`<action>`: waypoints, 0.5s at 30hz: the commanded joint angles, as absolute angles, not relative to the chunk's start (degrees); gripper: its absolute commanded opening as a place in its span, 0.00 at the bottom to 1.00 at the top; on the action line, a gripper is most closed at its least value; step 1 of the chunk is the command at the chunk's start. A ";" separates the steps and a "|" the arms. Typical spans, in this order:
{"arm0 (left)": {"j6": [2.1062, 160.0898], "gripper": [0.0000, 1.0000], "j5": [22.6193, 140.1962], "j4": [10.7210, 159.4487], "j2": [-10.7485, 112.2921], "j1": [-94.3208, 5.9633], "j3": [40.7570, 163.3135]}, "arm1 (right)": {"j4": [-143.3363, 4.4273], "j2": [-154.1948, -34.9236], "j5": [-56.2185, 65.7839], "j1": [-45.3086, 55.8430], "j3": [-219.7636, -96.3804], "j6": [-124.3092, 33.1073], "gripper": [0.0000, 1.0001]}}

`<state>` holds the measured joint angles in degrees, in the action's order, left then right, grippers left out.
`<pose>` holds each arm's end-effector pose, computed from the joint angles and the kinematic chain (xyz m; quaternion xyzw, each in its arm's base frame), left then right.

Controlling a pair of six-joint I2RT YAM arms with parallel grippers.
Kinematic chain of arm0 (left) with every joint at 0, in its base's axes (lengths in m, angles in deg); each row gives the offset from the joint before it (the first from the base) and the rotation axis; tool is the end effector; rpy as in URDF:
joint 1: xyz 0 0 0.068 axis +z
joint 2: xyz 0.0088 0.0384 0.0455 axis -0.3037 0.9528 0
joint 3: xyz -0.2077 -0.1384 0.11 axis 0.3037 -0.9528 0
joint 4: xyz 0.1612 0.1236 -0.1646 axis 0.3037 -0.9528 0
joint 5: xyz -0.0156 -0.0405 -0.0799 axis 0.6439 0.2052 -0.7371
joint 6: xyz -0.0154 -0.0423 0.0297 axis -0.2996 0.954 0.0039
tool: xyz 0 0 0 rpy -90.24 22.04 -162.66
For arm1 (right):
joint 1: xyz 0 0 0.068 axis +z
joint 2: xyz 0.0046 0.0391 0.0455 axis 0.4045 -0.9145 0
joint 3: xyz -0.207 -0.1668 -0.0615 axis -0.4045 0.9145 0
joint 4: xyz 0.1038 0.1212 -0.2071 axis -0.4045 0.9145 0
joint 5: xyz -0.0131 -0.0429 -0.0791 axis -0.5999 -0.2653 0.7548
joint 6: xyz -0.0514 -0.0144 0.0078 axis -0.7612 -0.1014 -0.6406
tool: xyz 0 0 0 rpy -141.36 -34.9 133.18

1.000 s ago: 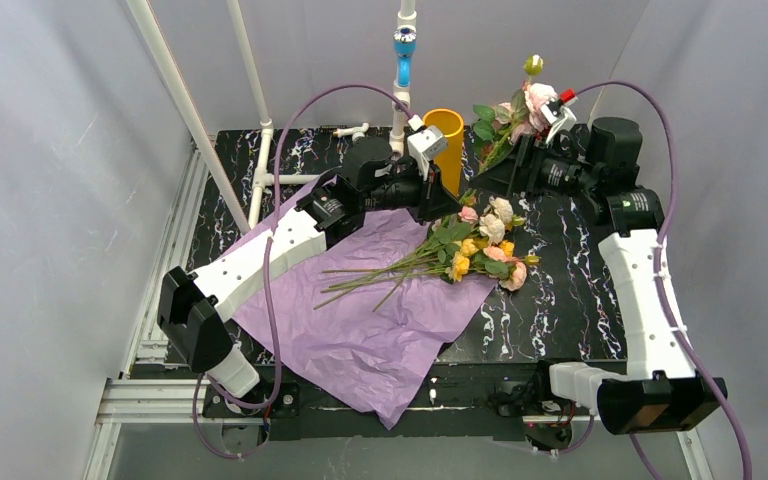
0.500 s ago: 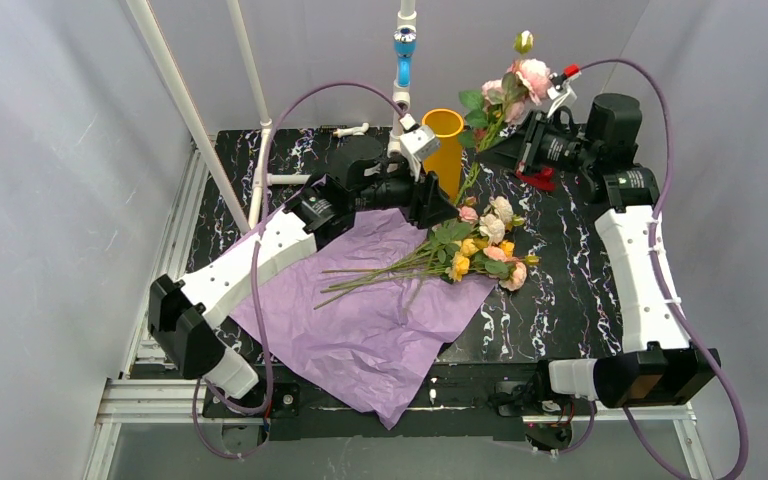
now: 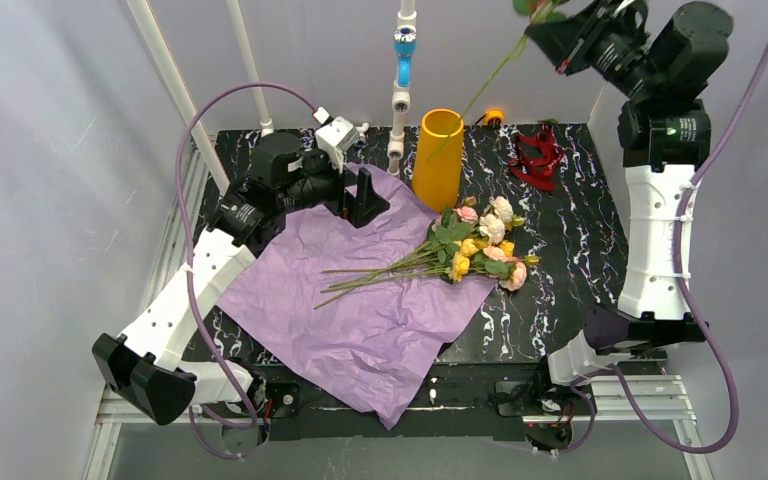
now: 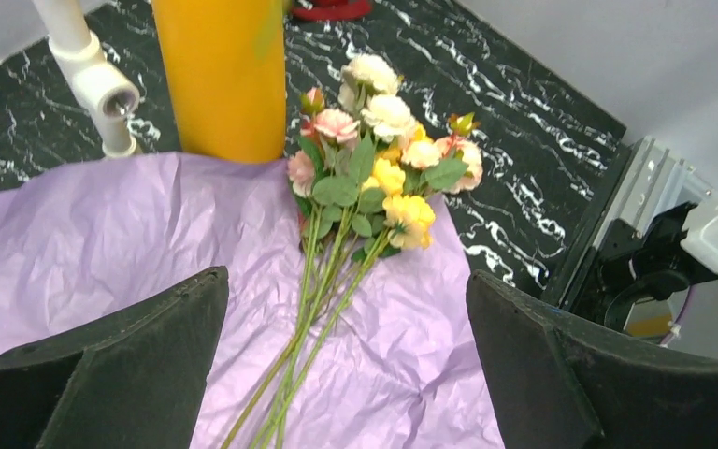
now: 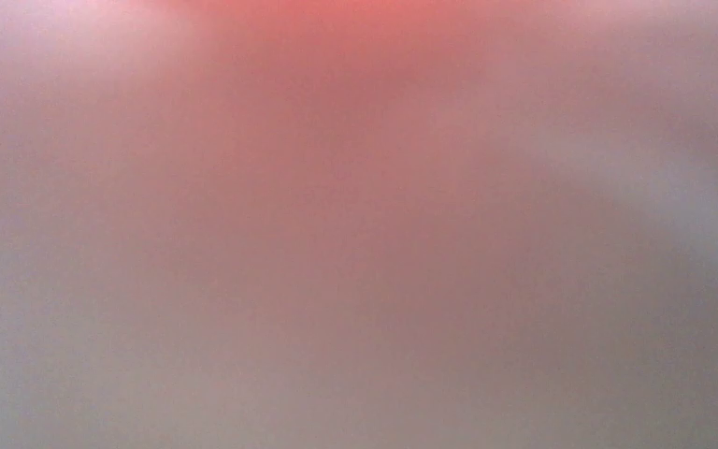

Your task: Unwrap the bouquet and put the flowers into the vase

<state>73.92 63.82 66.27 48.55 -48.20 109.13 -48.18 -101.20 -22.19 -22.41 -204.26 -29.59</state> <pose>0.2378 -0.1581 0.4322 0.3087 0.6984 -0.3509 0.5420 0.2792 0.0273 0.5862 -0.1164 0.6319 0.3389 0.6873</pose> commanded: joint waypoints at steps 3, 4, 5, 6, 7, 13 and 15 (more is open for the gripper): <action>71.20 0.98 66.70 60.34 45.15 -47.57 106.42 | -53.31 -105.90 -15.43 -23.36 -218.71 -30.65 0.01; 71.18 0.98 66.77 60.34 45.00 -47.50 106.14 | -54.07 -105.73 -15.29 -23.40 -218.75 -30.33 0.01; 71.04 0.98 66.68 60.64 44.71 -47.47 105.79 | -54.72 -105.61 -15.16 -23.36 -218.68 -30.21 0.01; 70.90 0.98 66.60 61.05 44.46 -47.40 105.31 | -55.29 -105.58 -14.70 -23.34 -218.75 -30.16 0.01; 70.87 0.98 66.56 61.58 44.31 -47.39 104.88 | -55.41 -105.65 -14.24 -23.33 -218.91 -30.29 0.01; 69.91 0.98 67.51 66.79 43.07 -47.40 101.36 | -55.16 -107.74 -15.11 -23.35 -219.63 -31.38 0.01; 69.87 0.98 67.98 66.52 43.59 -47.39 101.70 | -54.67 -108.44 -15.83 -23.33 -219.03 -31.85 0.01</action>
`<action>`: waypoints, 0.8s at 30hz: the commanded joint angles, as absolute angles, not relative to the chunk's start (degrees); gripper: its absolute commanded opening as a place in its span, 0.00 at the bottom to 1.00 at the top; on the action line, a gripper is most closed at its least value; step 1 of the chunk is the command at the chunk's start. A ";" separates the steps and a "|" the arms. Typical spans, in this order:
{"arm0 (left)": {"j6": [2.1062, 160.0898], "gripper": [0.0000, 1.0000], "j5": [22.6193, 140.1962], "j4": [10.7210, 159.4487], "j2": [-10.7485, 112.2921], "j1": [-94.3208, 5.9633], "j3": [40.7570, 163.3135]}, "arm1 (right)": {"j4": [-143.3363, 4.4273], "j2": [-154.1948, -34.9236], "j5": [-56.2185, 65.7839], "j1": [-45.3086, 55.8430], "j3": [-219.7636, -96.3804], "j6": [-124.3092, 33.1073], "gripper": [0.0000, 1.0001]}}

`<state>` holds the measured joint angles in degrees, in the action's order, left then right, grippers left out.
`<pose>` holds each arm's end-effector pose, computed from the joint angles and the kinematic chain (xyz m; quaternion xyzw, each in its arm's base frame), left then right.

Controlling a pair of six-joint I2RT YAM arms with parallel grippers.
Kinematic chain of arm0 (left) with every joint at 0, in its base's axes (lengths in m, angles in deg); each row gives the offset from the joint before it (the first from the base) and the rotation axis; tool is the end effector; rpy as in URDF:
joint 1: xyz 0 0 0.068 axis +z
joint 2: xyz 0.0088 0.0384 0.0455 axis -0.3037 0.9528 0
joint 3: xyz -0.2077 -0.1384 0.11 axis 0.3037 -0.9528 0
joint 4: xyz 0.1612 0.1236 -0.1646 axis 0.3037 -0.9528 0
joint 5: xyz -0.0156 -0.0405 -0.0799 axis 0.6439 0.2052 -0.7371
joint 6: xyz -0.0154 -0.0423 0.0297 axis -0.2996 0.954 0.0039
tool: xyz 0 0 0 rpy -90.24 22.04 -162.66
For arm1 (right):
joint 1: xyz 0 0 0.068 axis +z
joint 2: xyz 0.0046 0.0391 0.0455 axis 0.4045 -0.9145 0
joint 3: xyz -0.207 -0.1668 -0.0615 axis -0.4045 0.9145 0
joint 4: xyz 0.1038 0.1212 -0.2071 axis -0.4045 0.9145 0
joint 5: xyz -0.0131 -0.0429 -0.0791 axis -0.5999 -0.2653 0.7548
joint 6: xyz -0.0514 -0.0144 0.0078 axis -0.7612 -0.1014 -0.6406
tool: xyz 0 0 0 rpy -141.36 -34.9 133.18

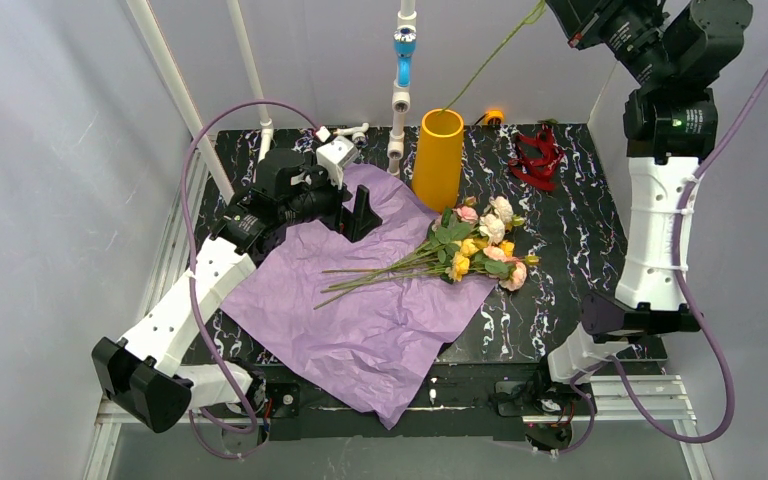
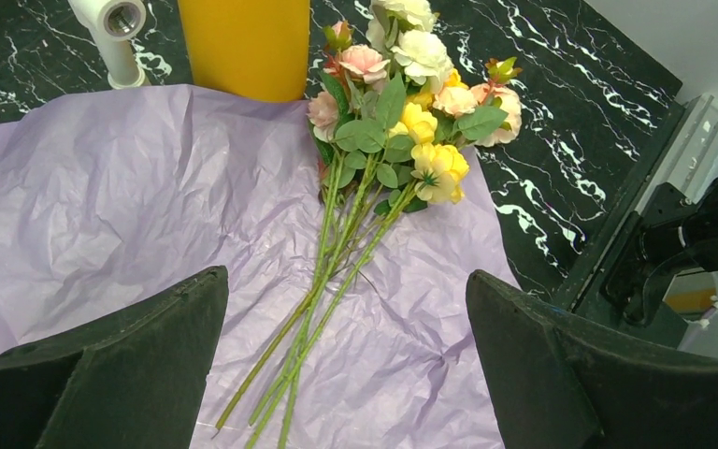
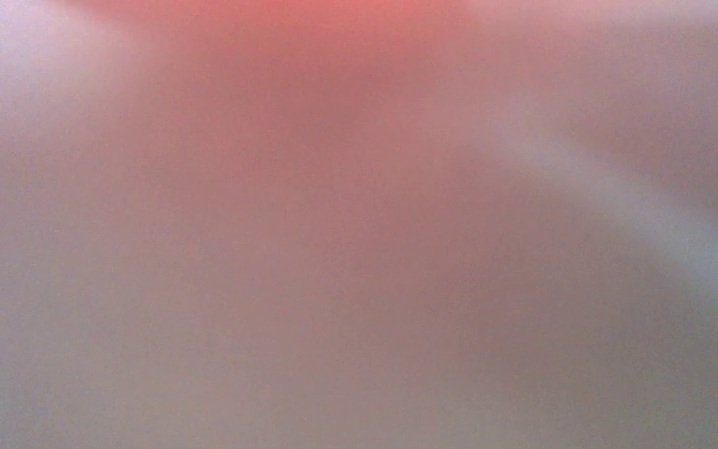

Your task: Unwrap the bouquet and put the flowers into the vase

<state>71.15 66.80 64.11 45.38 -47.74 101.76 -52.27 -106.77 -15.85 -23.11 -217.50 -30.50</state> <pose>0.2310 -0.1496 0.3984 0.3079 0.7348 -0.3125 0.5174 0.2740 0.0204 0.6278 -0.1043 0.5568 0.2903 0.7712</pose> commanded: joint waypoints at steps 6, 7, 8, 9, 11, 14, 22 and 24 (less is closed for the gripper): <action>65.27 0.98 66.84 63.14 46.56 -47.39 103.94 | -54.42 -108.27 -17.25 -23.03 -211.63 -36.09 0.01; 64.71 0.98 65.97 62.86 47.03 -47.39 104.11 | -54.19 -108.59 -17.42 -22.68 -210.88 -36.78 0.01; 64.33 0.98 65.15 62.78 47.56 -47.39 104.09 | -53.74 -108.96 -17.45 -22.20 -210.32 -37.40 0.01; 63.78 0.98 64.10 62.78 48.06 -47.39 104.00 | -53.32 -109.46 -17.57 -21.67 -209.75 -38.05 0.01; 61.10 0.98 61.09 62.46 48.89 -47.39 103.54 | -52.83 -110.03 -17.46 -19.84 -208.10 -39.93 0.01; 54.66 0.98 54.59 62.63 49.10 -47.41 101.45 | -53.36 -110.75 -16.56 -16.68 -203.77 -42.13 0.01; 48.01 0.98 51.32 63.57 53.02 -48.06 99.78 | -54.05 -114.37 -12.08 -11.32 -198.43 -45.06 0.01; 46.47 0.98 51.24 63.40 53.84 -48.50 99.76 | -54.06 -115.24 -10.83 -11.29 -198.43 -43.71 0.07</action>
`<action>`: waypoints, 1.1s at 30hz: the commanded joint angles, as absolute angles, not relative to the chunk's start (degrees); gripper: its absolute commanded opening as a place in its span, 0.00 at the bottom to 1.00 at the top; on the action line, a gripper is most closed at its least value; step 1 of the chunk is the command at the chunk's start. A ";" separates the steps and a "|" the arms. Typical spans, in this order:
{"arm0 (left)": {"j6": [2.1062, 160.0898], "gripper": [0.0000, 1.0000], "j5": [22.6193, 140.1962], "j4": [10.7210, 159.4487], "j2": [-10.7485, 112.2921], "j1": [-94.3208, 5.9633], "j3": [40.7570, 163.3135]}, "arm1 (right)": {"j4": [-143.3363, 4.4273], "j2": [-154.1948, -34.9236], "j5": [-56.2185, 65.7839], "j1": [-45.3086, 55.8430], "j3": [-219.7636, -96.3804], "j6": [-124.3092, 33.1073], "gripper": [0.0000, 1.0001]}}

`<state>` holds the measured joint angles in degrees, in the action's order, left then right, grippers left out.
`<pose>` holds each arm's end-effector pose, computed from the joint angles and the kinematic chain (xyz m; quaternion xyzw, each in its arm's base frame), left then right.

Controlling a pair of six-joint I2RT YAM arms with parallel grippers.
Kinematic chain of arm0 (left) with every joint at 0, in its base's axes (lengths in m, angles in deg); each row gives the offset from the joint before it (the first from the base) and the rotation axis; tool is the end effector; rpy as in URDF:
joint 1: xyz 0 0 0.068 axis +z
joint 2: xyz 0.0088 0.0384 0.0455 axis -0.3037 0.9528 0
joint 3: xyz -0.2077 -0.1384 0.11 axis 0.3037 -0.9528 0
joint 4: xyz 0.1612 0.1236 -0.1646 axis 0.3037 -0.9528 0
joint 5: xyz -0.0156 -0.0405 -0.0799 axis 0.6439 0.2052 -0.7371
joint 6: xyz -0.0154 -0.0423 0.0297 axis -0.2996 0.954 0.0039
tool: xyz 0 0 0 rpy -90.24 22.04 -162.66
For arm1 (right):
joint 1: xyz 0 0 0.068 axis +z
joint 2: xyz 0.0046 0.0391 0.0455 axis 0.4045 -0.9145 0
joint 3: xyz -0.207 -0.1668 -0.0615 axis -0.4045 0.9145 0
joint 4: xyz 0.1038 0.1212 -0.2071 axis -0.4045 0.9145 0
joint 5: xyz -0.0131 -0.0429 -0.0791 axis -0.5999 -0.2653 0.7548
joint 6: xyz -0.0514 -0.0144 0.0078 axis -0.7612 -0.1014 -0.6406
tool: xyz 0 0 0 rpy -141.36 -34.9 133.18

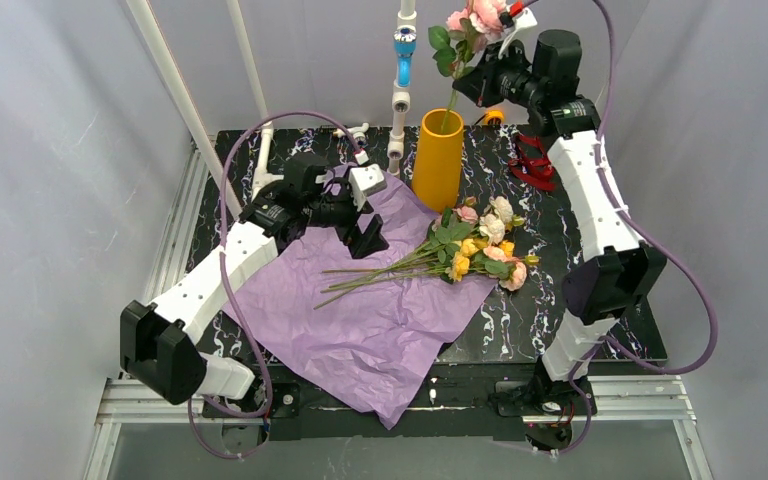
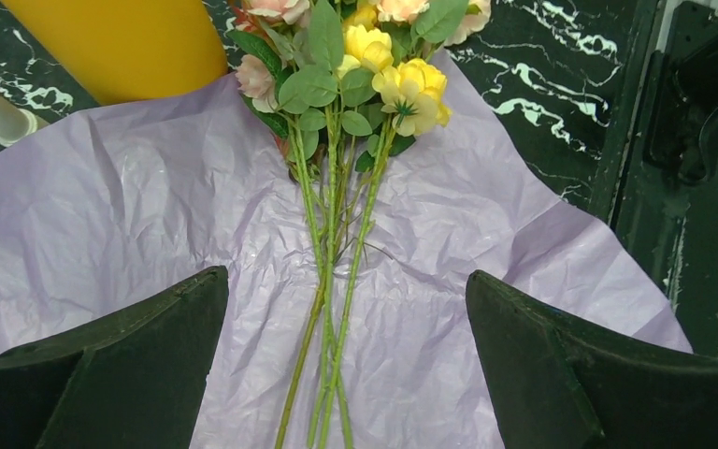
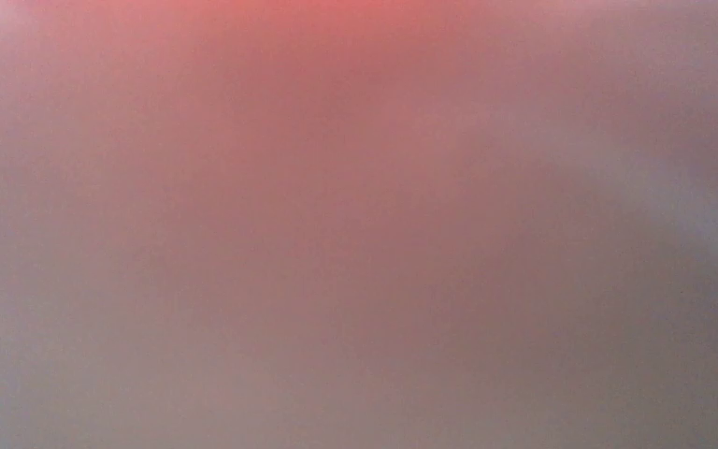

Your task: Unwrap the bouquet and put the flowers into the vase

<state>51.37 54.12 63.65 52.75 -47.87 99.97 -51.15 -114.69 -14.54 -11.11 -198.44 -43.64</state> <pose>0.2534 -0.1713 0.3534 0.4781 0.6735 -0.3108 0.4703 0.3850 0.1037 0.4854 -0.1834 0.7059 0.2914 0.6190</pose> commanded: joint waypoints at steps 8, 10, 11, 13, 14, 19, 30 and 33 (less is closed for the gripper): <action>39.92 0.79 50.80 62.85 56.47 -51.88 97.44 | -50.84 -115.55 -3.28 -12.83 -198.94 -40.20 0.61; 39.08 0.74 50.91 62.85 57.17 -52.85 97.07 | -49.26 -115.44 -3.35 -14.16 -199.76 -38.73 0.80; 38.76 0.72 50.95 62.85 57.52 -53.18 97.00 | -48.70 -115.10 -3.87 -14.72 -199.74 -38.14 0.85; 38.37 0.68 50.77 62.85 58.29 -53.84 97.09 | -48.35 -113.68 -5.89 -15.63 -198.78 -37.33 0.94; 38.17 0.66 50.75 62.83 58.63 -54.15 97.15 | -48.39 -112.59 -7.17 -15.94 -197.96 -36.96 0.97; 34.68 0.53 51.35 62.38 60.37 -56.50 97.29 | -47.99 -106.12 -10.06 -17.92 -192.98 -35.56 0.98; 27.68 0.30 57.07 62.94 67.52 -63.14 98.06 | -41.75 -87.58 -11.40 -20.26 -176.56 -37.91 0.98; 28.46 0.28 58.00 65.37 70.40 -63.29 98.93 | -39.96 -83.96 -11.32 -20.30 -172.41 -38.35 0.98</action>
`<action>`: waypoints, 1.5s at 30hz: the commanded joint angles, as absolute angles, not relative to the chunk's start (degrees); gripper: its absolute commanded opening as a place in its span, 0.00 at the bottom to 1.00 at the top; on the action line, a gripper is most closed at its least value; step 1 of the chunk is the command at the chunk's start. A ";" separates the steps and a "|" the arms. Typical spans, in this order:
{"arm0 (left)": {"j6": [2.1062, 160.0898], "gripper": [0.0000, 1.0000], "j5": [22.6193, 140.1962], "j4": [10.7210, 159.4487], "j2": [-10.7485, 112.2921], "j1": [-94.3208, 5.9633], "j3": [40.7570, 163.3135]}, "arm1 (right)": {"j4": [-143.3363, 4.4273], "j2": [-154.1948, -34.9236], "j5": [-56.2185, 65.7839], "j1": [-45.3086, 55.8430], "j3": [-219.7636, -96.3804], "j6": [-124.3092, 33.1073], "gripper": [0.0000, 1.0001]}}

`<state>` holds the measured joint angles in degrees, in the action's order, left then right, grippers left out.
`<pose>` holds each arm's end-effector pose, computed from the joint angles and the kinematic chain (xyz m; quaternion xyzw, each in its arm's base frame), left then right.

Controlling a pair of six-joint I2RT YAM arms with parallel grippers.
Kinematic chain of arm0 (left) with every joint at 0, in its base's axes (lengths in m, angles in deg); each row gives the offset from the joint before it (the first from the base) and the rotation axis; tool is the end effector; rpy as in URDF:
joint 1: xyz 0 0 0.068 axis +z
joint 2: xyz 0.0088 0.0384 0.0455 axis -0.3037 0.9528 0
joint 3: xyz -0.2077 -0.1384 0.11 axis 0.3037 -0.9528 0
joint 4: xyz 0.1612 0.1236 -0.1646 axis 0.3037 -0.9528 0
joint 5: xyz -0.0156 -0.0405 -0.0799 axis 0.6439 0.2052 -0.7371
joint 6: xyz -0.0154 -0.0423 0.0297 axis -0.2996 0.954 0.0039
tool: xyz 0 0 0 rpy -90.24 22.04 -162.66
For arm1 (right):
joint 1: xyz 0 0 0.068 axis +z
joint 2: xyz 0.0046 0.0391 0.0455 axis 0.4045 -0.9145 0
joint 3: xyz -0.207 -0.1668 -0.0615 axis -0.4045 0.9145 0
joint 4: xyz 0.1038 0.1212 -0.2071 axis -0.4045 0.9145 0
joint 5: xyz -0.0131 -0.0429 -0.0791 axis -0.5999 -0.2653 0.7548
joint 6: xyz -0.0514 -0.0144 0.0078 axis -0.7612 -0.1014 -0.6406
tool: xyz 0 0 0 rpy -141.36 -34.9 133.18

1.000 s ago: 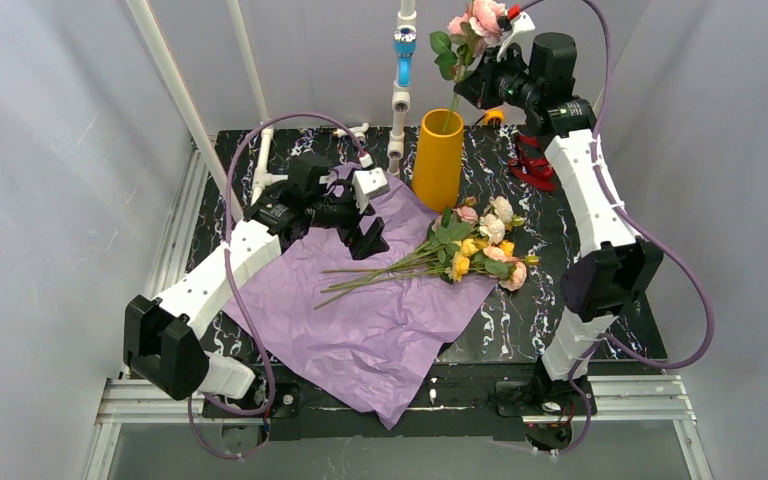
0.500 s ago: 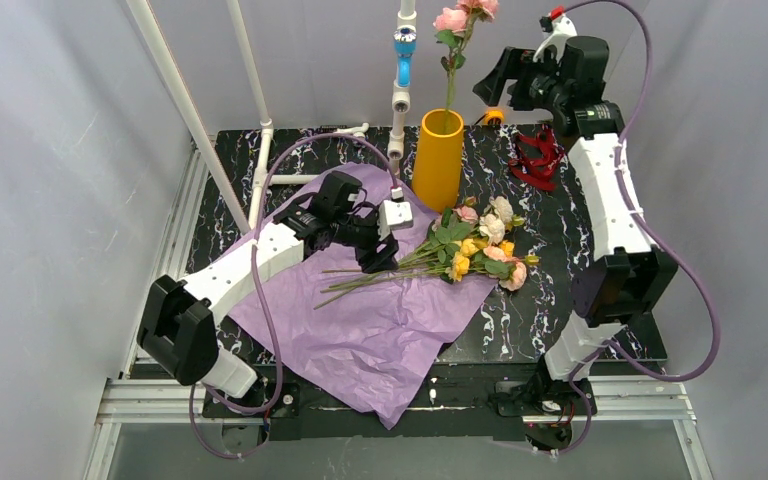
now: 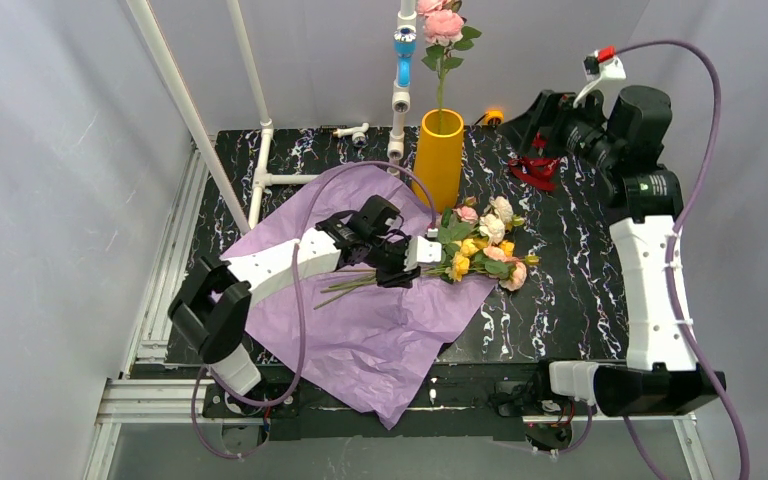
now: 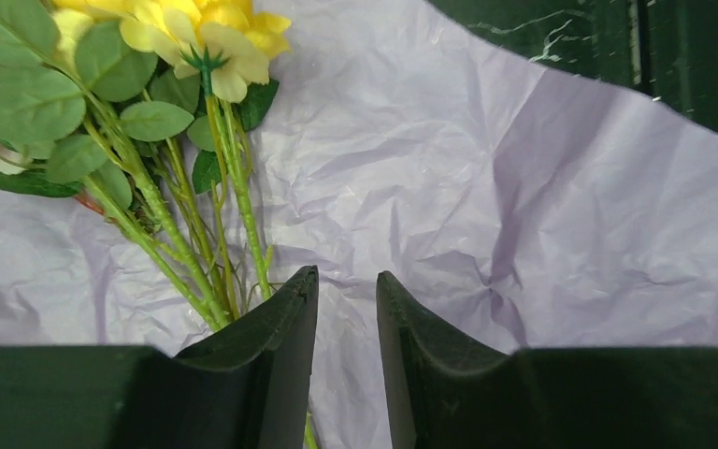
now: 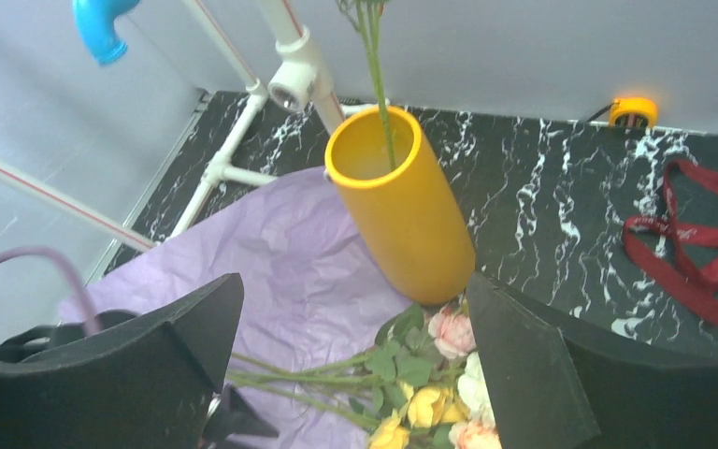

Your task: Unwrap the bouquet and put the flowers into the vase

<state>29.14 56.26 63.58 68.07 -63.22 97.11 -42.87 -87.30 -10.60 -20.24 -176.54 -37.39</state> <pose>0.2333 -0.2657 0.2528 0.6835 0.5721 -0.2817 0.3552 0.2601 0.0304 0.4954 -0.0588 0.7428 0.2527 0.6172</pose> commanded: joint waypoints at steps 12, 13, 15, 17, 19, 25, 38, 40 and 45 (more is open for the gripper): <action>26.03 0.27 63.70 67.14 80.02 -63.31 101.86 | -35.79 -79.53 -11.15 -20.26 -169.05 -40.59 0.98; 26.23 0.28 64.03 67.57 80.57 -63.33 102.14 | -35.65 -79.57 -11.26 -20.26 -169.06 -40.63 0.99; 26.28 0.30 64.68 68.21 81.42 -63.33 102.49 | -35.40 -79.48 -11.50 -20.26 -168.98 -40.79 0.98; 26.21 0.32 65.55 68.71 82.23 -63.38 102.55 | -35.24 -79.50 -11.63 -20.26 -168.88 -40.88 0.98; 25.92 0.33 66.45 68.91 82.96 -63.34 102.53 | -35.08 -79.47 -11.68 -20.26 -168.84 -40.86 0.98; 25.27 0.37 68.71 68.22 86.06 -63.37 102.34 | -35.00 -79.39 -11.57 -20.26 -168.42 -40.99 0.98; 36.70 0.00 54.57 52.30 79.36 -64.95 113.61 | -36.84 -80.02 -14.34 -20.26 -168.34 -40.15 0.98; 40.47 0.00 51.52 48.78 79.60 -64.91 116.64 | -37.93 -80.46 -15.22 -20.26 -168.99 -39.48 0.98; 52.56 0.00 47.92 50.46 76.99 -64.82 116.87 | -42.05 -80.28 -20.70 -20.26 -170.28 -36.74 0.98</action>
<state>41.09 54.82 53.66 82.63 -64.77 115.93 -35.55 -80.72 -15.35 -20.15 -168.06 -39.22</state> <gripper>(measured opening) 0.084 0.983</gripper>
